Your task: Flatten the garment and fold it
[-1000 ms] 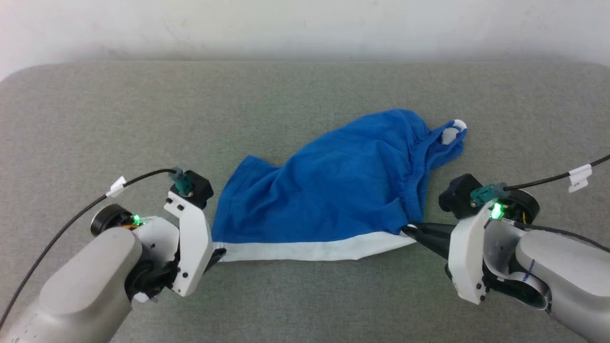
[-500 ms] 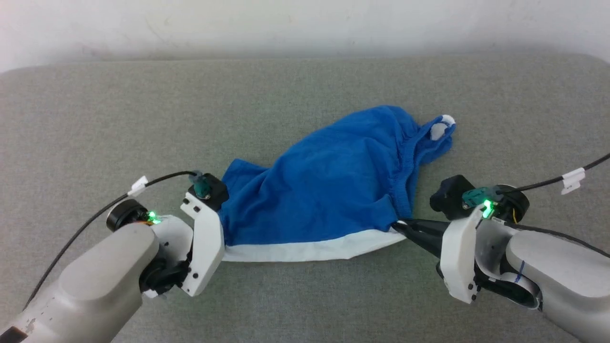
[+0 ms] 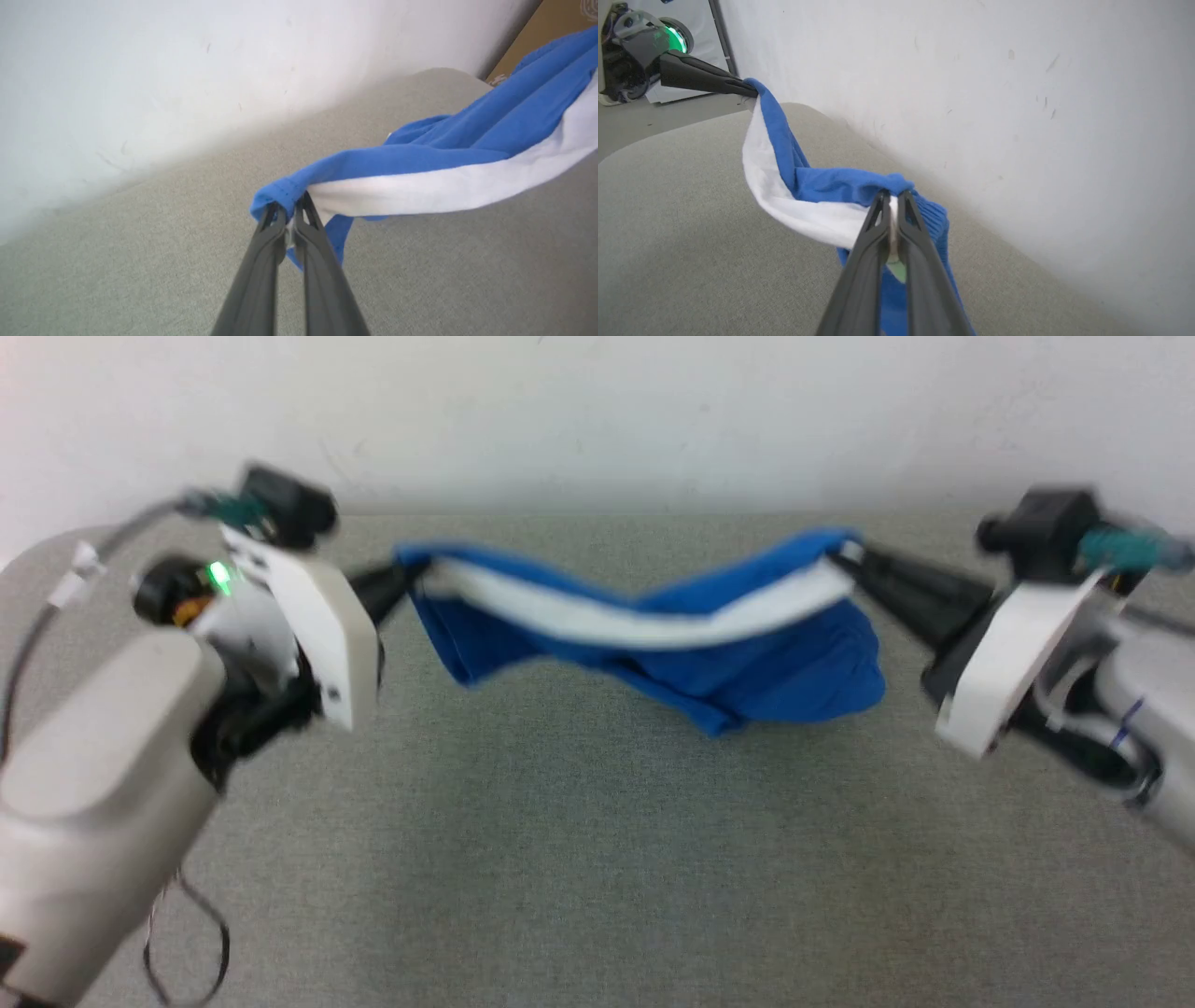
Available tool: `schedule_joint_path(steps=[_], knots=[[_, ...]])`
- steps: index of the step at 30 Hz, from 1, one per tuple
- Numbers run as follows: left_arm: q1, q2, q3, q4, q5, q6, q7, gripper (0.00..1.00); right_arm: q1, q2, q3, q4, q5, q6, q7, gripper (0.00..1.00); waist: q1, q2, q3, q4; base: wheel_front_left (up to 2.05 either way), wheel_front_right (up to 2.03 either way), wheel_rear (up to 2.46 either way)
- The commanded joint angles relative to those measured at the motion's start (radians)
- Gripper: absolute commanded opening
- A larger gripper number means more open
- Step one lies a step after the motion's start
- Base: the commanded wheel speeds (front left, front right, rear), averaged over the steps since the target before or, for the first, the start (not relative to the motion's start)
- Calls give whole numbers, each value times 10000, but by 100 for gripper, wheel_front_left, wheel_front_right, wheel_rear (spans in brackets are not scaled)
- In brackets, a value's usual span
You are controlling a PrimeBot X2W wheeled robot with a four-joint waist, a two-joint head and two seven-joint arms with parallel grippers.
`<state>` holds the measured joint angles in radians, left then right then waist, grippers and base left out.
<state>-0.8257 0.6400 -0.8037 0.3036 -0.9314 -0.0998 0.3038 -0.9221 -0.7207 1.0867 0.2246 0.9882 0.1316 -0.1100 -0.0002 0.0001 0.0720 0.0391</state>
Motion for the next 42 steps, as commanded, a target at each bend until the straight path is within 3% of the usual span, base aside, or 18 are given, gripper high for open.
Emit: schedule_joint_path(steps=[1,7,12,18,26,34,42], knots=[[-366,-77,239,-43,8,152,-225,0,-298,20,-229,75,51,-9,-98,0,2,-1,150,22,0,0,0],[-2106,-651,830,214,542,584,-1013,0,-1840,352,-1182,923,-105,-9,-49,0,2,-1,1054,94,0,0,0],[-3889,-1220,1194,813,1130,852,-1691,0,-3605,998,-1951,1996,-601,-9,12,0,2,-1,2165,131,0,0,0],[-5998,-1584,1693,1667,1554,920,-2415,0,-5825,1470,-2354,3038,-1411,-9,295,0,2,-1,3318,181,0,0,0],[-7817,-1636,2235,2432,1745,763,-3262,0,-7871,1865,-2500,3964,-1941,-9,468,0,2,-1,4311,214,0,0,0],[-7564,-1785,2189,3265,1800,654,-3973,0,-7854,2029,-2108,4380,-1969,-9,263,0,2,-1,4726,259,0,0,0],[-4999,-1858,2093,3821,1499,464,-5211,0,-5818,2052,-731,4245,-2100,-9,-653,0,2,-1,4314,20,0,0,0]])
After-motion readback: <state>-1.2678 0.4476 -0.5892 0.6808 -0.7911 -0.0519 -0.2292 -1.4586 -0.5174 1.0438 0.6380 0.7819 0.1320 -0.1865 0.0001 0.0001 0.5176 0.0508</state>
